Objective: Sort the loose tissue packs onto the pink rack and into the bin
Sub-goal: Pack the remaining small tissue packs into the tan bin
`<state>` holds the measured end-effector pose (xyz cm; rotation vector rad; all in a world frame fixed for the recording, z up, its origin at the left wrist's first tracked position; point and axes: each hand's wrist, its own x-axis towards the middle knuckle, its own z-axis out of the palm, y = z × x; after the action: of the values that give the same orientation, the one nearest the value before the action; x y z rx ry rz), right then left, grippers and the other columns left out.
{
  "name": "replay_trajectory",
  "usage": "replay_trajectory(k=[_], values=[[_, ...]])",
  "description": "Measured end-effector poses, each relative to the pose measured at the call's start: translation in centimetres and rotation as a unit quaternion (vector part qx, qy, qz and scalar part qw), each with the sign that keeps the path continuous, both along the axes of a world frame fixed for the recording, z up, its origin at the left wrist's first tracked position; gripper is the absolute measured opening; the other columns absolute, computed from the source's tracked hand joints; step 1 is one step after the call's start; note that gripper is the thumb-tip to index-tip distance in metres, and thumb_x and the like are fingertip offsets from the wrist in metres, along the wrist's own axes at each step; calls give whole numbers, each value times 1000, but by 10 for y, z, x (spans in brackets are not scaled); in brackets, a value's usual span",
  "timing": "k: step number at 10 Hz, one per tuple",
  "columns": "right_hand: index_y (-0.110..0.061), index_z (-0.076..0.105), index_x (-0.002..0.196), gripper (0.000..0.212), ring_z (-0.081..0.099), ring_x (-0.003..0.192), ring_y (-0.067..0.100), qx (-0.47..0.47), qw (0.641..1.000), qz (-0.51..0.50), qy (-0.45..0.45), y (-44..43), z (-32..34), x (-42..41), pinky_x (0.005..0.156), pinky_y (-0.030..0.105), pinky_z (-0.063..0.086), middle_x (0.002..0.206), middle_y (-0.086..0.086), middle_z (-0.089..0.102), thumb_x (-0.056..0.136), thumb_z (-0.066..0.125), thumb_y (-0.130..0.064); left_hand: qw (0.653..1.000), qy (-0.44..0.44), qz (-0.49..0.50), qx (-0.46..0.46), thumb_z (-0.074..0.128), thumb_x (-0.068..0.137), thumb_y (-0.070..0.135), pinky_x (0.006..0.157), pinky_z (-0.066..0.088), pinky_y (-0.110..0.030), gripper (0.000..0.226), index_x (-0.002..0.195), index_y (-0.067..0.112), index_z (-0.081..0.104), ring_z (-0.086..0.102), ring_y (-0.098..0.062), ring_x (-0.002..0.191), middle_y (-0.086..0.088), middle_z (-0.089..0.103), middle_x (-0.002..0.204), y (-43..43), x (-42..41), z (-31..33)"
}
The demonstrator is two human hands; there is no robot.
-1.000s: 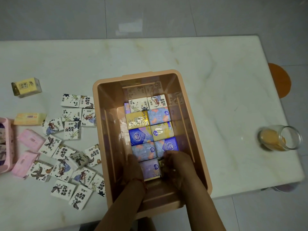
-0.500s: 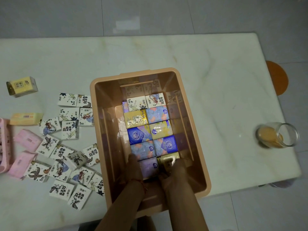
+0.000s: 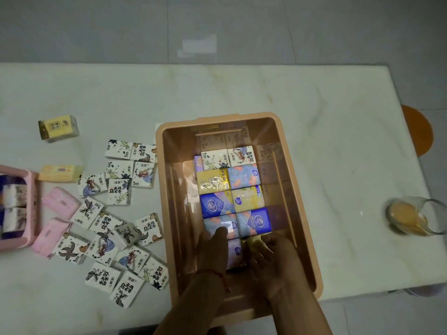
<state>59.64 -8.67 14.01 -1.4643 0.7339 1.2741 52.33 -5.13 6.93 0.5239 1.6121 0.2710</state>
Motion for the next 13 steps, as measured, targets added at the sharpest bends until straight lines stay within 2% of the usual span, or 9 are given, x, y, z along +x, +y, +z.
replay_trajectory(k=[1,2,3,5,7,8,10,12,13], values=[[-6,60,78,20,57,52,19,28,999,33,-21,13,5,-2,51,21,45,60,7,62,90,45,-7,996,-39,-26,73,57,87,18,104,38,-47,28,114,12,53,49,-28,115,-11,52,126,25,-10,43],[-9,60,92,18,58,72,20,51,992,77,-81,50,11,-16,70,25,46,81,8,64,91,43,-2,967,14,98,233,51,88,9,89,48,-40,19,96,24,57,55,-14,97,-2,60,112,65,-54,68],[-9,59,91,19,61,72,19,87,984,115,-103,76,15,-35,70,25,50,80,9,65,92,41,-1,928,62,204,305,46,88,1,89,49,-39,30,86,28,60,57,-13,95,-2,62,110,92,-96,70],[-9,60,86,19,56,62,16,152,938,269,-156,129,14,-103,56,20,45,71,5,63,90,44,1,958,82,159,223,43,92,5,100,44,-47,21,94,18,60,55,-22,100,-10,60,109,129,-183,33],[-15,56,87,15,56,75,18,151,810,514,-238,189,-39,-172,70,28,47,85,5,62,92,44,-8,946,205,3,250,44,91,2,102,34,-28,30,118,1,57,47,-19,112,-14,53,128,156,-225,-5],[-13,50,119,30,55,94,22,107,653,657,-362,227,-94,-206,80,30,43,112,13,58,90,46,-9,905,293,-156,265,45,92,7,115,17,-32,52,142,8,31,18,-26,141,-14,18,154,181,-236,-40],[-14,16,148,65,32,131,33,105,387,723,-562,317,-136,-230,105,38,29,148,16,27,90,46,-9,793,388,-400,245,47,91,6,119,4,-41,76,149,17,0,-10,-29,144,-12,-13,156,240,-258,-90],[-18,-1,150,77,4,144,32,71,224,792,-564,390,-163,-248,116,46,6,157,13,1,90,45,-5,777,374,-442,248,47,90,6,117,14,-39,56,143,17,29,8,-31,143,-9,22,152,263,-263,-102],[-16,9,149,72,15,141,34,58,203,802,-559,399,-174,-254,114,44,13,153,15,17,89,48,-9,776,373,-445,248,50,90,13,113,18,-37,55,142,18,31,15,-29,140,-7,29,149,259,-265,-100]])
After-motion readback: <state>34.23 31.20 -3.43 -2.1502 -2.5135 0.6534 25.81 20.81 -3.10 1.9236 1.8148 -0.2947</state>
